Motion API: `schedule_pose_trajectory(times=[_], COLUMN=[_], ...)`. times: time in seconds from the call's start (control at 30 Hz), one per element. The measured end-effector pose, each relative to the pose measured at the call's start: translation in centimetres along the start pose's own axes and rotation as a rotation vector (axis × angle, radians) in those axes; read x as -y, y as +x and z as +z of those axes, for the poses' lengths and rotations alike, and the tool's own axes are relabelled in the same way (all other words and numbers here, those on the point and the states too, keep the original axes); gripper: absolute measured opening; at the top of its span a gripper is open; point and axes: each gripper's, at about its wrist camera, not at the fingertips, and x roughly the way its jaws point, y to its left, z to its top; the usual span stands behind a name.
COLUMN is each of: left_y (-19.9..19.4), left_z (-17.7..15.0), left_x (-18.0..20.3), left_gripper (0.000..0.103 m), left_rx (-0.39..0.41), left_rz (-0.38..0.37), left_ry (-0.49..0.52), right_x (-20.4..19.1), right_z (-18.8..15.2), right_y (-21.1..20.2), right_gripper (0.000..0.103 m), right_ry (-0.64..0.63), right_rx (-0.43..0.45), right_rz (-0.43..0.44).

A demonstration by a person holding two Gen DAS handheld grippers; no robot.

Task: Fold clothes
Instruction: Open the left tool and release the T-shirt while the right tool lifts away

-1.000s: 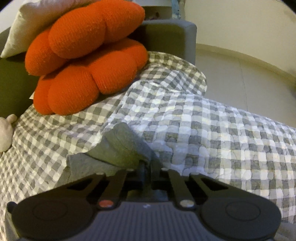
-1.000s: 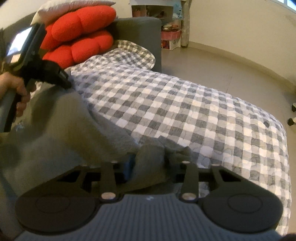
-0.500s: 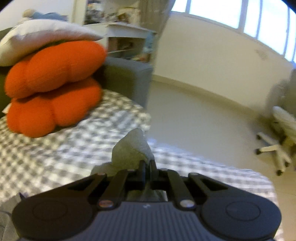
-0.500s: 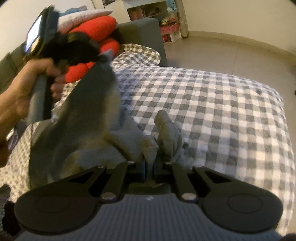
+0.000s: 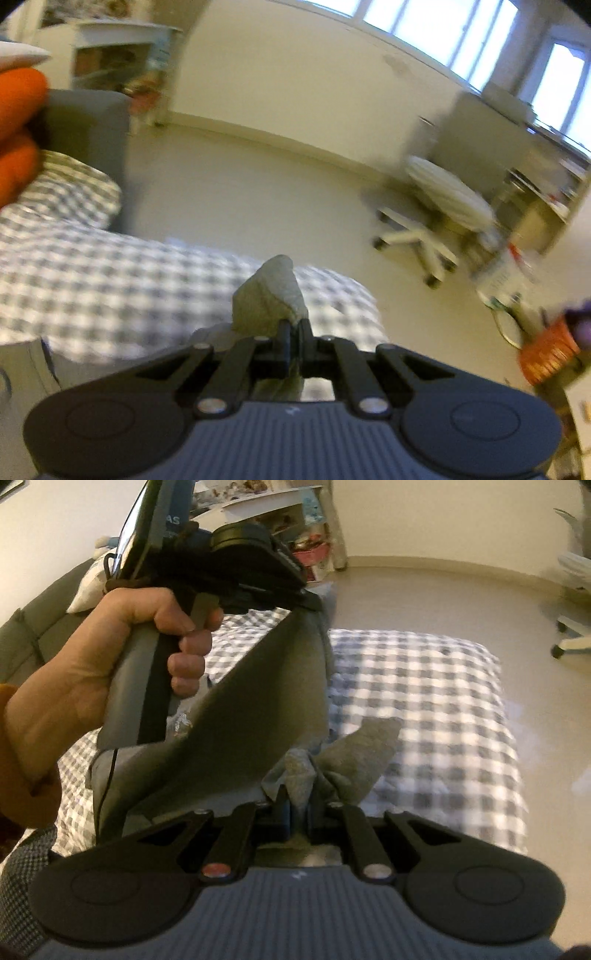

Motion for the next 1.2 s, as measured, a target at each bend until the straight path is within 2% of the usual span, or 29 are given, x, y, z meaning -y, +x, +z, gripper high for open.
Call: schedule_pose_trajectory(times=[0.2,0.43,0.53,0.6,0.63,0.67,0.73,0.9,1.03,1.2], left_y=[0.9,1.6,1.0,0.2,-0.3,-0.6,-1.4,-3.1,-3.8,-4.2], left_z=[-2.8,-5.4,-5.7,-5.5,-5.4,-5.2,-4.8,-3.4,-2.6,-1.6], left_x=[3.4,4.3,3.9,3.3,3.0,2.7,1.9,-0.7,-3.8,-8.9], left_gripper=[0.004,0.005,0.006,0.017,0.021,0.031,0.035,0.043,0.049,0.051], left_rx=[-0.09,-0.151,-0.171,-0.161,-0.156,-0.15,-0.133,-0.112,-0.106,-0.111], left_rz=[-0.068,-0.075,-0.093,-0.09,-0.089,-0.077,-0.051,-0.013,0.06,0.144], left_ry=[0.067,0.133,0.162,0.182,0.192,0.195,0.203,0.21,0.227,0.196], right_x=[1.7,1.1,1.0,1.5,1.7,1.9,2.0,1.9,1.7,1.9], right_z=[-1.9,-2.8,-2.8,-2.6,-2.4,-2.2,-1.8,-0.1,1.1,3.2], right_y=[-1.9,-2.2,-2.4,-2.8,-2.9,-3.0,-3.4,-3.2,-2.2,-0.4], right_gripper=[0.009,0.01,0.017,0.02,0.033,0.05,0.058,0.059,0.059,0.059], right_ry=[0.072,0.103,0.105,0.101,0.101,0.1,0.092,0.067,0.039,0.015], right_rx=[-0.004,-0.021,-0.014,-0.006,0.001,0.008,0.036,0.061,0.068,0.073], right_rz=[-0.044,-0.066,-0.094,-0.111,-0.118,-0.126,-0.14,-0.151,-0.156,-0.15])
